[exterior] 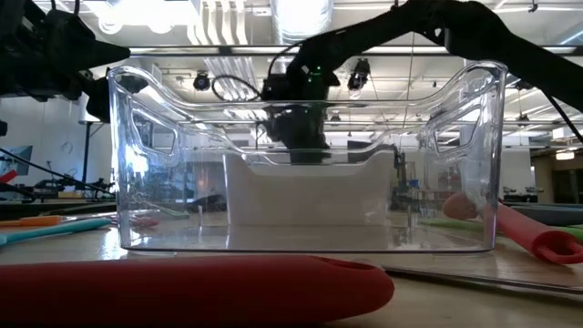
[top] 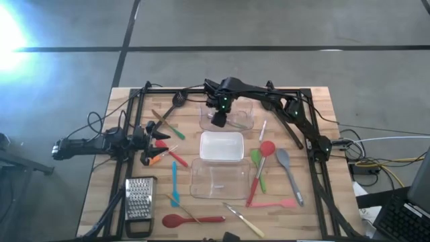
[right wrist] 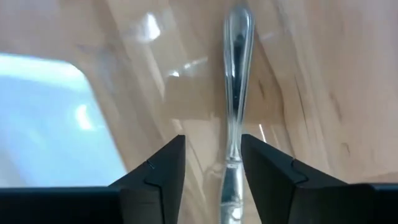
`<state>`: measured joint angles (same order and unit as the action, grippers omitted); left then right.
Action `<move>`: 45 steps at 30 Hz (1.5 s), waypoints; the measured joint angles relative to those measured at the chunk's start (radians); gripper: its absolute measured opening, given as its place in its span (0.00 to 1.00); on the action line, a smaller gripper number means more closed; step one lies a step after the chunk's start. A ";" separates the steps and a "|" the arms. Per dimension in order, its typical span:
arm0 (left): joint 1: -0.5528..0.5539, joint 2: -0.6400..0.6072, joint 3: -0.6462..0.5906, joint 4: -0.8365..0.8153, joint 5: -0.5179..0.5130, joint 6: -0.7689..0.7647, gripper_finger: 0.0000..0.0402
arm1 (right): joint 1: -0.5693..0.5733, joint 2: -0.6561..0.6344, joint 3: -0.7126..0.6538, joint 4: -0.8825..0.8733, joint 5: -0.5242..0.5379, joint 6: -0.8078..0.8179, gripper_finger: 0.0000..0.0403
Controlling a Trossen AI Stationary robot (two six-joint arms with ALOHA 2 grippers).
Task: Pick & Place Kitchen Items
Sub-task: Put the blue serving spoon into the bottom transparent bin
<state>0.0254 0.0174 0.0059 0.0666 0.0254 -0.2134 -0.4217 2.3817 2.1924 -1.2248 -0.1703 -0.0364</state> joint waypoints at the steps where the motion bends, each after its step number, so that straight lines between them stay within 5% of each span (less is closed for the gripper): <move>1: 0.000 0.000 0.000 0.000 0.000 0.000 0.65 | 0.003 0.000 0.018 -0.004 -0.002 0.000 0.38; 10: 0.000 0.000 0.000 0.000 0.000 0.000 0.65 | 0.042 -0.004 0.147 0.038 -0.016 0.003 0.34; 38: 0.000 0.000 0.000 0.000 0.000 0.000 0.65 | 0.071 0.004 0.048 0.326 -0.014 0.034 0.24; 45: 0.000 0.000 0.000 0.000 0.000 0.000 0.65 | 0.065 -0.009 0.085 0.186 -0.014 0.002 0.22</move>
<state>0.0257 0.0177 0.0059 0.0662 0.0250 -0.2134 -0.3563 2.3728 2.2771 -1.0385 -0.1848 -0.0340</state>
